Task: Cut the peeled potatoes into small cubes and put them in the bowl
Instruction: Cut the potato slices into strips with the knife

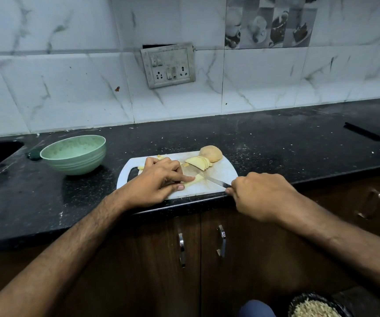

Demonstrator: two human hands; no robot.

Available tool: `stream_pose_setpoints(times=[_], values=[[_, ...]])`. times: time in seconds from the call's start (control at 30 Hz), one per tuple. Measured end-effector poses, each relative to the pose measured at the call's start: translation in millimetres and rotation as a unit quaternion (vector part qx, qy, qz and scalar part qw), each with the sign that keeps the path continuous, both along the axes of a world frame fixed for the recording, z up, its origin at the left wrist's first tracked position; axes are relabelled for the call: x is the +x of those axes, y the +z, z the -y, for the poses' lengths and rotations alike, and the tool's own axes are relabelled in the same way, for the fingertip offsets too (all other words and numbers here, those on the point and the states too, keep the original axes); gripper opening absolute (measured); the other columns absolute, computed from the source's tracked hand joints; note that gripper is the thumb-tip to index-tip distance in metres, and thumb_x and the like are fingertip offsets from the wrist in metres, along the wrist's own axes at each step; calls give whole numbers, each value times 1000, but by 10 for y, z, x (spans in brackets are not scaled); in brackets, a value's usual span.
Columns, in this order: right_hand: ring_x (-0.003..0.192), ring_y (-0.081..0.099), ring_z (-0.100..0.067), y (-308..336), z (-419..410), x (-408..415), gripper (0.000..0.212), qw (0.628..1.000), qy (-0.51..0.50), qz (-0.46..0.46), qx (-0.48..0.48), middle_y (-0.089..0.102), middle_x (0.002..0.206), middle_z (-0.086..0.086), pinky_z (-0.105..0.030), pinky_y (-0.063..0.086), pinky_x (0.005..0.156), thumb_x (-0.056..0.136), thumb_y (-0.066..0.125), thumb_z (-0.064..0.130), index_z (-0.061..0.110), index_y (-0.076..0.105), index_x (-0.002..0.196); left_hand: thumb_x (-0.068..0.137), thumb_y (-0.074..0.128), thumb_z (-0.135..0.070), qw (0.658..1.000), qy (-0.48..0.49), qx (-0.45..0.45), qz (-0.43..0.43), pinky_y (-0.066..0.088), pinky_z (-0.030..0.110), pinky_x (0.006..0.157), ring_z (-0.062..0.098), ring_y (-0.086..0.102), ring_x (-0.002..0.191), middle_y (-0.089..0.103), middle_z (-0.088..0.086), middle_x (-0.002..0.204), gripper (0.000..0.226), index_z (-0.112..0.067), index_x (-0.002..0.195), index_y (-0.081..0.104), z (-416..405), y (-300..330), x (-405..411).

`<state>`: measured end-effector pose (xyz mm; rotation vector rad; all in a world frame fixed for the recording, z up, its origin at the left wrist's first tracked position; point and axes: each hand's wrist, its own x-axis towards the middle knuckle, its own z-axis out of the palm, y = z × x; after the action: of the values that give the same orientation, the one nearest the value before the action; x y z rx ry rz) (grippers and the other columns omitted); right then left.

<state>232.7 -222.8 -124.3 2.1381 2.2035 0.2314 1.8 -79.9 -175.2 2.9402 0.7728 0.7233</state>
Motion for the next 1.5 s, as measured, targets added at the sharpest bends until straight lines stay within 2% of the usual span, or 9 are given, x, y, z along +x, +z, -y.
stream_pose_setpoints(times=[0.17,0.3,0.53,0.77,0.93,1.07,1.23,1.37,1.5], values=[[104,61,-31,-78,-110,-138,38,1000,11,3,18,63,116,-9,-37,35,73,105,27,38,16,57,115,95,58,-40,1000,1,5,-4,21,20,89,6,47,93,45,-25,87,34,-35,127,70,12,13,12],[106,60,-31,-24,-276,-105,39,1000,1,-19,8,62,119,-9,-38,36,74,105,28,42,16,57,114,95,57,-43,1000,11,-1,-2,26,34,84,3,46,95,47,-23,88,35,-36,127,70,24,0,-2],[100,60,-31,-12,-116,6,41,1000,12,-27,7,63,113,-8,-39,38,73,104,28,48,20,58,105,93,59,-46,1000,10,-1,19,28,40,85,1,47,93,49,-21,87,34,-36,123,72,-4,-26,-9],[104,60,-30,-121,-163,-175,36,1000,13,-22,14,63,116,-7,-37,36,74,105,29,40,18,56,113,94,60,-42,1000,1,15,20,24,31,83,0,45,93,49,-25,88,32,-37,123,72,-14,-38,-4],[109,58,-32,-52,-257,-114,40,999,-10,-50,-1,61,121,-10,-39,36,76,105,29,44,17,57,114,92,61,-47,999,1,23,38,26,37,82,2,50,91,55,-19,87,31,-38,119,74,-12,-45,-19],[104,59,-32,63,-181,10,41,998,-11,-56,1,60,115,-9,-40,39,76,104,27,49,21,56,104,90,58,-57,997,-4,25,68,27,37,85,0,55,91,62,-16,87,34,-38,110,77,-22,-54,-39],[99,60,-31,-2,-66,-35,35,999,11,-38,-7,63,110,-7,-38,39,73,103,29,49,24,49,91,89,57,-57,996,-9,27,79,25,31,86,1,56,92,63,-16,88,34,-37,108,77,-35,-65,-42],[101,60,-31,-79,-33,-105,38,999,17,-38,9,64,111,-7,-38,37,72,104,27,47,21,55,100,89,66,-48,997,-10,29,77,23,23,86,-1,54,93,61,-19,88,25,-36,107,78,-43,-65,-39],[103,60,-30,-178,-121,-199,39,999,21,-38,25,63,114,-7,-38,36,73,105,27,43,19,57,111,88,67,-46,997,-12,24,74,24,23,85,-2,54,93,62,-20,88,23,-37,107,78,-45,-54,-31]])
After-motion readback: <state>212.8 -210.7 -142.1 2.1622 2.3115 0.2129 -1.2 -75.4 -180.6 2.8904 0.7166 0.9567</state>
